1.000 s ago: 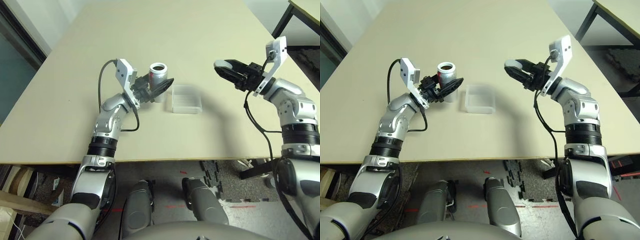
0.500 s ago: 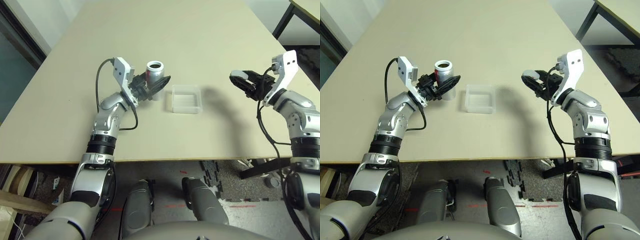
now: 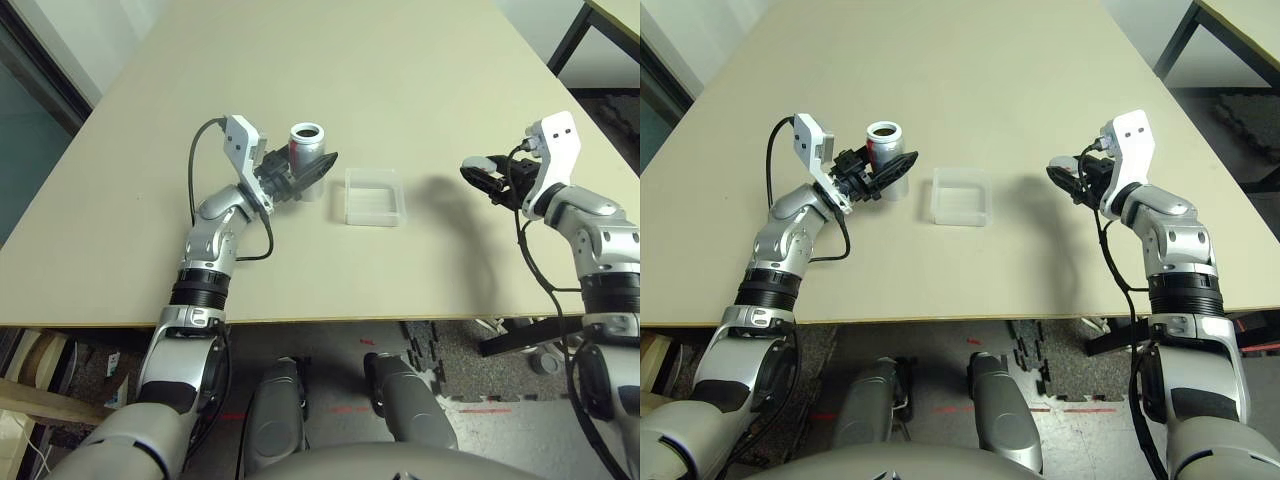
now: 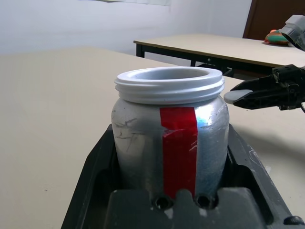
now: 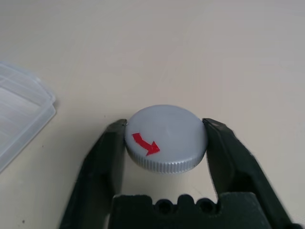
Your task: Pour the medicine from the bottle into the box.
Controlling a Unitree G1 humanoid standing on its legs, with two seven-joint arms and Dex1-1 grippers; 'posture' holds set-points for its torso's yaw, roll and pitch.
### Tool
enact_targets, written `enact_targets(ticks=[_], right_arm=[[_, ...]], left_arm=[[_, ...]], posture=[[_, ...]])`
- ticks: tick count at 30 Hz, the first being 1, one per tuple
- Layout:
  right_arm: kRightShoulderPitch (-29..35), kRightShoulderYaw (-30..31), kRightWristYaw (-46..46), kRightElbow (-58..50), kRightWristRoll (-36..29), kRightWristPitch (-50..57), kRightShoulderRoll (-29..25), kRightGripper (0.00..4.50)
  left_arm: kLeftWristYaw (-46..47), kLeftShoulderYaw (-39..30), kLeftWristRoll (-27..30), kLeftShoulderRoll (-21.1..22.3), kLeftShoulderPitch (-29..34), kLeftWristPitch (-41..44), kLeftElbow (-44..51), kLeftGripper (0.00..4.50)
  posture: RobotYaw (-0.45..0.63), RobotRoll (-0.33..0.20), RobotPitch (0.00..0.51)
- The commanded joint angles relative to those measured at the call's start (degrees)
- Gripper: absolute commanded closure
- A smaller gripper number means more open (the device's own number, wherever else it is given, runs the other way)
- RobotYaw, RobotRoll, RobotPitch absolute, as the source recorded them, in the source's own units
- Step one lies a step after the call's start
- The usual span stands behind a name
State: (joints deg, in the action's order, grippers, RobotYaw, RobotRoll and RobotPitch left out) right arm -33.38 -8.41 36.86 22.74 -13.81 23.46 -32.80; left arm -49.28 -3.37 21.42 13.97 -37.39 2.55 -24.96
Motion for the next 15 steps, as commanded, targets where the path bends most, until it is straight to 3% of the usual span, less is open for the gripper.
enact_targets(ticks=[1, 2, 10, 15], right_arm=[[-0.7, 0.4, -0.2, 0.9, 0.5, -0.3, 0.3, 0.25], [-0.7, 0.4, -0.2, 0.9, 0.5, -0.3, 0.3, 0.00], [-0.6, 0.1, 1.0, 0.5, -0.2, -1.2, 0.2, 0.00], [1.2, 1.6, 9.7, -2.3, -2.0, -2.3, -1.8, 0.00]], left_arm=[[0.3, 0.0, -0.8, 0.3, -0.2, -0.6, -0.3, 1.86], [0.3, 0.0, -0.8, 0.3, -0.2, -0.6, -0.3, 1.86], [0.4, -0.1, -1.0, 0.3, -0.8, -1.0, -1.2, 1.86], [0.9, 0.2, -2.5, 1.2, -1.6, -1.5, -2.7, 1.86]], posture=[[-0.14, 0.000, 0.151], [-0.14, 0.000, 0.151], [-0.14, 0.000, 0.152], [-0.14, 0.000, 0.151]])
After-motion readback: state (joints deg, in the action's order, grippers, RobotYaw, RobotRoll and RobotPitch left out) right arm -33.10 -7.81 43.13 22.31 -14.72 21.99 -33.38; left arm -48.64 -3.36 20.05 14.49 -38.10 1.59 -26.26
